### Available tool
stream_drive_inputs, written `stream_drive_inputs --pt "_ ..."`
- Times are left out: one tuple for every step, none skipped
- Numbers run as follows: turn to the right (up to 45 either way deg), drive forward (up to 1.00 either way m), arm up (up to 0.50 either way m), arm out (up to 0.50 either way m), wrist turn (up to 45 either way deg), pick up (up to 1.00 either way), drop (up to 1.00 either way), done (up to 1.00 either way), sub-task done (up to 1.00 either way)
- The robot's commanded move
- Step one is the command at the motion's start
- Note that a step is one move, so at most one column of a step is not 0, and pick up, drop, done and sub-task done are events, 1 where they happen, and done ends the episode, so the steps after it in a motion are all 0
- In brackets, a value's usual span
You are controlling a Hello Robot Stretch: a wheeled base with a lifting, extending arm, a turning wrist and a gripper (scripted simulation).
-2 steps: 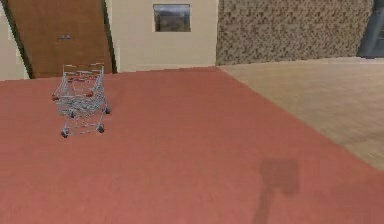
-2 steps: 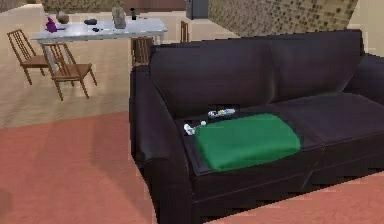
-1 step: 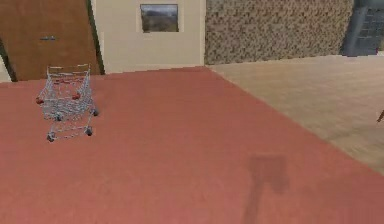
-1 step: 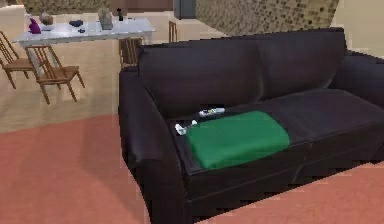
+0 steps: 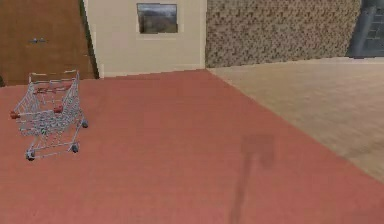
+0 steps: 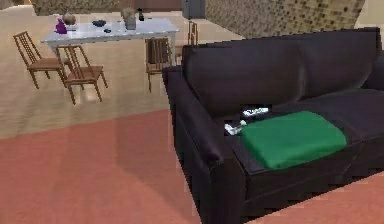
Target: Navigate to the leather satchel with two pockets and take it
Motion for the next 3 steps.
stream_drive_inputs --pt "24.0 0.00 0.00 0.00 0.0 0.00 0.00 0.00 0.00" --pt "0.0 0.45 0.00 0.00 0.0 0.00 0.00 0.00 0.00" --pt "18.0 0.00 0.00 0.00 0.0 0.00 0.00 0.00 0.00"
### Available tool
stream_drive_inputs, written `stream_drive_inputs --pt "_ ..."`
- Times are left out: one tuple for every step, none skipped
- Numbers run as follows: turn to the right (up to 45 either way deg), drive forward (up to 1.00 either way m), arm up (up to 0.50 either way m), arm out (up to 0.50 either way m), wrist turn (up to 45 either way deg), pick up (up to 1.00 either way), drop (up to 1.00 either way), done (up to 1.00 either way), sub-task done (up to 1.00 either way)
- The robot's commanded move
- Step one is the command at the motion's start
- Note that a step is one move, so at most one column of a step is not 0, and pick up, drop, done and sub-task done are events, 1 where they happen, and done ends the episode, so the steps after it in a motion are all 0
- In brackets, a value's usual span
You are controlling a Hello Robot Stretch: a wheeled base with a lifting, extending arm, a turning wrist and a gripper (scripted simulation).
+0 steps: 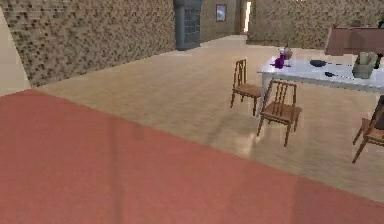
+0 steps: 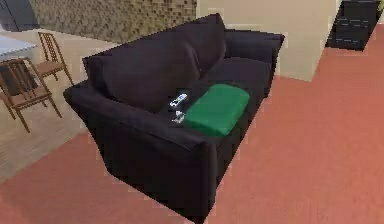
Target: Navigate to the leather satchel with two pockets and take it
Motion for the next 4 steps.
stream_drive_inputs --pt "0.0 1.00 0.00 0.00 0.0 0.00 0.00 0.00 0.00" --pt "0.0 1.00 0.00 0.00 0.0 0.00 0.00 0.00 0.00" --pt "0.0 1.00 0.00 0.00 0.0 0.00 0.00 0.00 0.00" --pt "6.0 0.00 0.00 0.00 0.0 0.00 0.00 0.00 0.00"
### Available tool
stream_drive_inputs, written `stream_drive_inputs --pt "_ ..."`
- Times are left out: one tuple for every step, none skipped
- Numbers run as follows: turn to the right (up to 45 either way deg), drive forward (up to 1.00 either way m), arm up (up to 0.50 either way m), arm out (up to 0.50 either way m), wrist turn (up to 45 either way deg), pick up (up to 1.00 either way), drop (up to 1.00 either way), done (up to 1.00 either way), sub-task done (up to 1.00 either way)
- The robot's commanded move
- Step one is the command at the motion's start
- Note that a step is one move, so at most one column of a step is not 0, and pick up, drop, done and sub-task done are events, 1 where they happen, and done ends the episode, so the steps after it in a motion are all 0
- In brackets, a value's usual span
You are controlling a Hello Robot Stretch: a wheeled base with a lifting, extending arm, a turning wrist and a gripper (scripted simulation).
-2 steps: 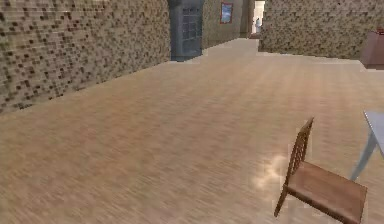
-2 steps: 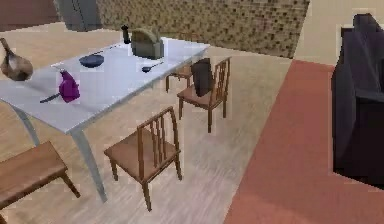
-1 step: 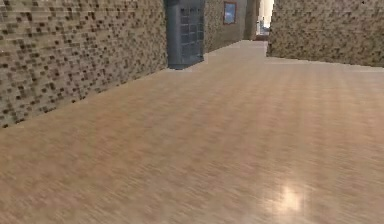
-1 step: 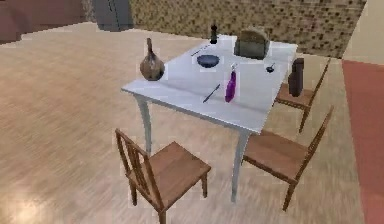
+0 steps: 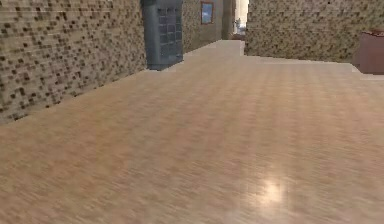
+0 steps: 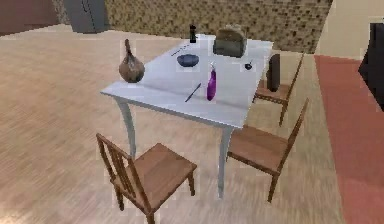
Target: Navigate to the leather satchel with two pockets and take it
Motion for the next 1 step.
stream_drive_inputs --pt "0.0 0.10 0.00 0.00 0.0 0.00 0.00 0.00 0.00"
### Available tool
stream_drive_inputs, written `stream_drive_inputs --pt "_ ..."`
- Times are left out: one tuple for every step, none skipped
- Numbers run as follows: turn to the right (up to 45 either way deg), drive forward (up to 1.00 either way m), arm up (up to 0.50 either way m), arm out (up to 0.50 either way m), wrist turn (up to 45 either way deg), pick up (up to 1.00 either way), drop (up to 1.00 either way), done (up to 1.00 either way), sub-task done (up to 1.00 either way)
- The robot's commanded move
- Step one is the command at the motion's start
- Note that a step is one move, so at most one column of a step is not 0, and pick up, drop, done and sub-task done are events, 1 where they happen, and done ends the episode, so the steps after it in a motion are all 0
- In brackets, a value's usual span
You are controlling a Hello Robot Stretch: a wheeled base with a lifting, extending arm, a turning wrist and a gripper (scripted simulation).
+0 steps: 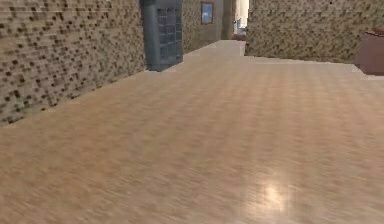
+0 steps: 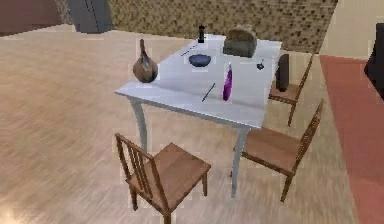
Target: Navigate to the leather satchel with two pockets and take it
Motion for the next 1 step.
stream_drive_inputs --pt "21.0 0.00 0.00 0.00 0.0 0.00 0.00 0.00 0.00"
